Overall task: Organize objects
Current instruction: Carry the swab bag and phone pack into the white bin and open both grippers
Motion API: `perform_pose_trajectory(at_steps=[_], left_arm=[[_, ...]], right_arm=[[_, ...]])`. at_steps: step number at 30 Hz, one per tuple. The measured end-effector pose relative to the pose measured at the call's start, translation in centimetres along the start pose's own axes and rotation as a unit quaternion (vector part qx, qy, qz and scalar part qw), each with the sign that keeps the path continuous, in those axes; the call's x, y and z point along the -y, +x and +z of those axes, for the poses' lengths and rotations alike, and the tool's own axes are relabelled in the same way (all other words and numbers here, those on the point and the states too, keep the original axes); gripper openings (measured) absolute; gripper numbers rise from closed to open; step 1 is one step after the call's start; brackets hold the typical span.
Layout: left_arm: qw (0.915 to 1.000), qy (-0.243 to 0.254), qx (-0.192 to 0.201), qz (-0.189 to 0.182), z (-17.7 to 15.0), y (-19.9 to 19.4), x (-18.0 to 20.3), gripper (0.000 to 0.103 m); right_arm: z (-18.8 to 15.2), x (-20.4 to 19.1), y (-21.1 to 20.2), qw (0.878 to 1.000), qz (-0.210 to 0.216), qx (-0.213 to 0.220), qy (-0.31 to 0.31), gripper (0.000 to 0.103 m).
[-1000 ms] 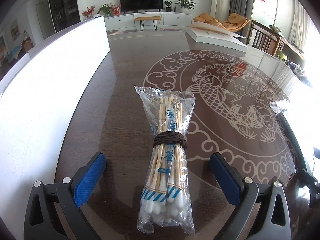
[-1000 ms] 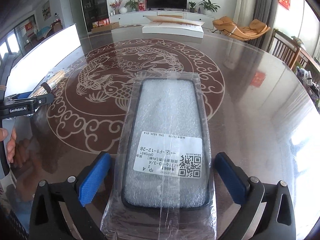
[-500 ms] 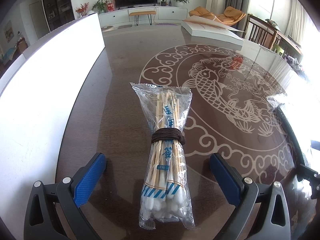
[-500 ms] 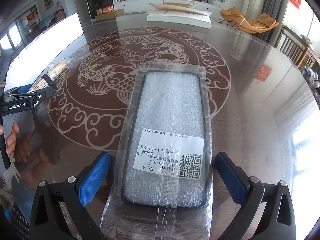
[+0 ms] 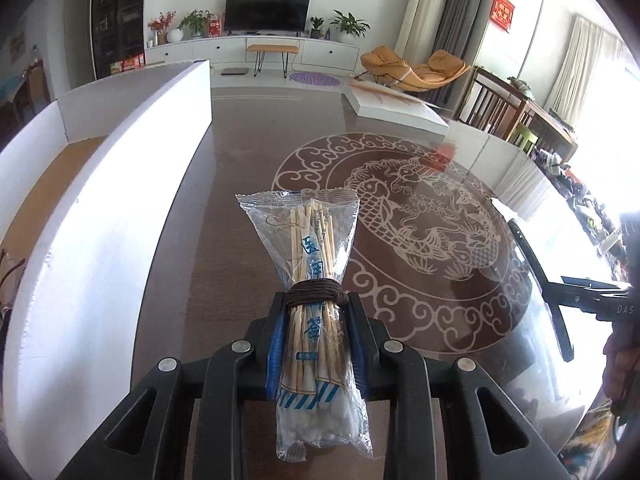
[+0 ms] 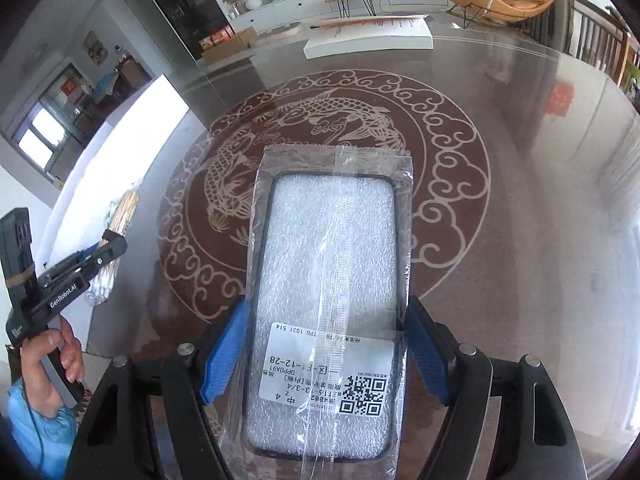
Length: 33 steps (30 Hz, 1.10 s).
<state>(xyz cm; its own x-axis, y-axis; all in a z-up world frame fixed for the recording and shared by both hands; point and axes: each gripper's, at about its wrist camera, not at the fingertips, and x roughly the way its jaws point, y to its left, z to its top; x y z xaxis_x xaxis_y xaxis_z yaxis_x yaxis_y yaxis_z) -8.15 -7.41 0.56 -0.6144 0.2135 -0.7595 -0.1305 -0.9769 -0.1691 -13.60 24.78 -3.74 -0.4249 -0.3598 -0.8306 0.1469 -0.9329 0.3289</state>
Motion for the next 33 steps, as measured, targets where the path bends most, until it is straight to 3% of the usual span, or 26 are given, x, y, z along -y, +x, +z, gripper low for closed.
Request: perform_pose_trajectory(at_steps=[5, 9, 15, 19, 21, 22, 23, 25, 30, 33], left_arm=[[0.9965, -0.047, 0.069, -0.011, 2.3, -7.5, -3.7, 0.028], [0.9918, -0.089, 0.085, 0.036, 4.1, -11.2, -9.9, 0.028], [0.9765, -0.142, 0.031, 0.160, 3.2, -11.5, -20.6, 0.028], [0.9660, -0.154, -0.022, 0.206, 1.6, -10.4, -24.8, 0.029], [0.9630, -0.164, -0.031, 0.211, 1.0, -10.2, -26.0, 0.033], [0.9618, -0.170, -0.031, 0.212, 0.6, -10.3, -26.3, 0.044], [0.9605, -0.176, -0.028, 0.214, 0.3, -10.5, -26.7, 0.064], [0.9571, -0.180, -0.014, 0.227, -0.5, -11.2, -27.1, 0.084], [0.9565, -0.163, -0.001, 0.242, -1.0, -11.8, -26.2, 0.086], [0.9478, -0.167, 0.004, 0.272, -0.9, -12.2, -25.2, 0.086]], right_arm=[[3.6, -7.1, -2.1, 0.997, 0.064, 0.041, -0.023, 0.076], [6.6, -18.1, -0.9, 0.988, 0.113, 0.048, -0.095, 0.076], [7.9, -34.8, 3.8, 0.965, 0.155, 0.031, -0.209, 0.076], [7.2, -42.1, 7.9, 0.955, 0.152, 0.015, -0.254, 0.076], [6.6, -44.3, 10.3, 0.952, 0.154, -0.008, -0.266, 0.077], [6.2, -44.9, 11.6, 0.951, 0.155, -0.028, -0.267, 0.077], [5.8, -45.4, 12.9, 0.952, 0.152, -0.044, -0.264, 0.077], [4.9, -45.4, 14.9, 0.954, 0.143, -0.066, -0.256, 0.077], [4.2, -43.4, 15.3, 0.958, 0.145, -0.070, -0.237, 0.080], [4.9, -42.1, 13.4, 0.961, 0.134, -0.051, -0.236, 0.091]])
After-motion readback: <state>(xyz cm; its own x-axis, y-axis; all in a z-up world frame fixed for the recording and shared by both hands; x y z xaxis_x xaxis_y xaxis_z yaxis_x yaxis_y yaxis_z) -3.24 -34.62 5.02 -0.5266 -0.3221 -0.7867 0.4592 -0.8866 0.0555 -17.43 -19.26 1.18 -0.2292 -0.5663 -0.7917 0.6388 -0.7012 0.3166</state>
